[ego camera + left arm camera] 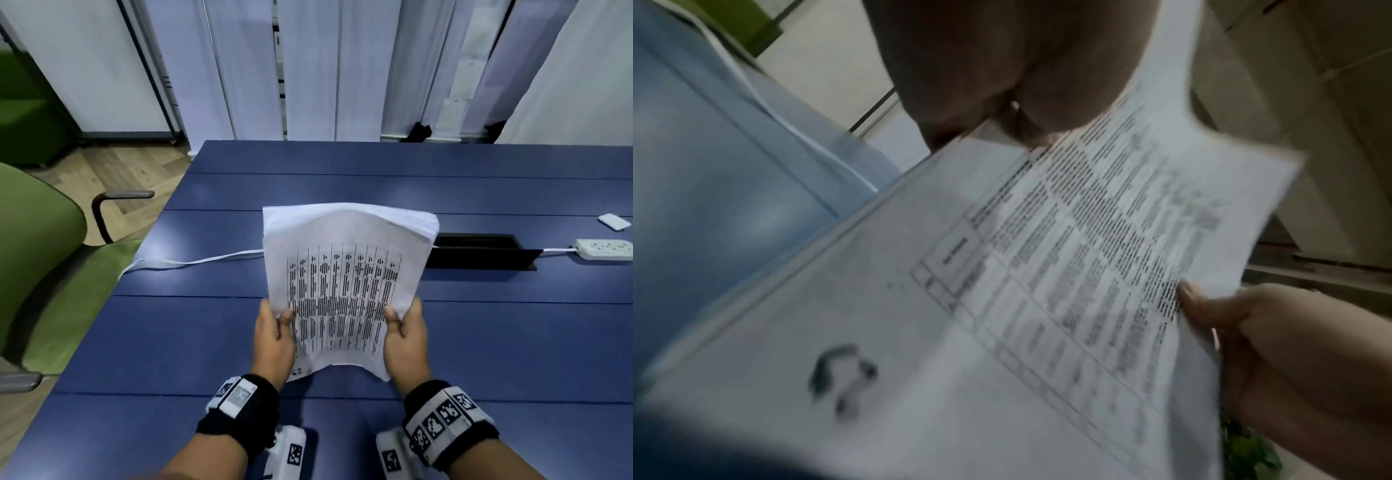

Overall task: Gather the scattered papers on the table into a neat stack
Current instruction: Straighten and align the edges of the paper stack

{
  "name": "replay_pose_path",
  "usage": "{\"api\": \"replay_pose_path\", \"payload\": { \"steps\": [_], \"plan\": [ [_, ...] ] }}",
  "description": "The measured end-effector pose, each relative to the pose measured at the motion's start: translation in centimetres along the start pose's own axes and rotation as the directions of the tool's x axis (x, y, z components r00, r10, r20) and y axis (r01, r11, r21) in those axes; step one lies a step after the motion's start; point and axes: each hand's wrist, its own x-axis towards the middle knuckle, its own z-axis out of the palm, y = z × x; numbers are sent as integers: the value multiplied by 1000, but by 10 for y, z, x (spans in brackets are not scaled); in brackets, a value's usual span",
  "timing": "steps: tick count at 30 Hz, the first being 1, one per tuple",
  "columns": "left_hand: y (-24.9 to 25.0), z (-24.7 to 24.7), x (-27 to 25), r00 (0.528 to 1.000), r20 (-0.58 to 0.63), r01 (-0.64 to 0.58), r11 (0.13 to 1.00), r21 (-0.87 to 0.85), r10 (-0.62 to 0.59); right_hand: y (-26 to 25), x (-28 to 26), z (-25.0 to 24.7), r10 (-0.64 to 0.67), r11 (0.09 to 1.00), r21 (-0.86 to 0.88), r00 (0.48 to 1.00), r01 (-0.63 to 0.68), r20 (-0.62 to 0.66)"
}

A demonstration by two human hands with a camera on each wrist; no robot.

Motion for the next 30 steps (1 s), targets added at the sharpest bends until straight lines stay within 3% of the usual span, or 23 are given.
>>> {"api": "replay_pose_path", "payload": {
  "steps": [3,7,10,15,30],
  "plan": [
    [6,3,18,984,173,23,996,84,-37,0,36,-5,99,984,-149,995,-94,25],
    [-3,15,28,881,373,194,942,275,-290,34,63,-9,364,881,-359,926,-308,98],
    [-23,28,32,801,413,284,882,377,-434,69,67,-4,474,809,-446,873,-383,111],
    [-37,43,40,766,402,290,828,480,-501,92,65,2,524,760,-497,848,-419,85],
    [-47,39,42,861,213,245,744,621,-461,91,53,-6,405,755,-570,914,-325,15]
  ]
}}
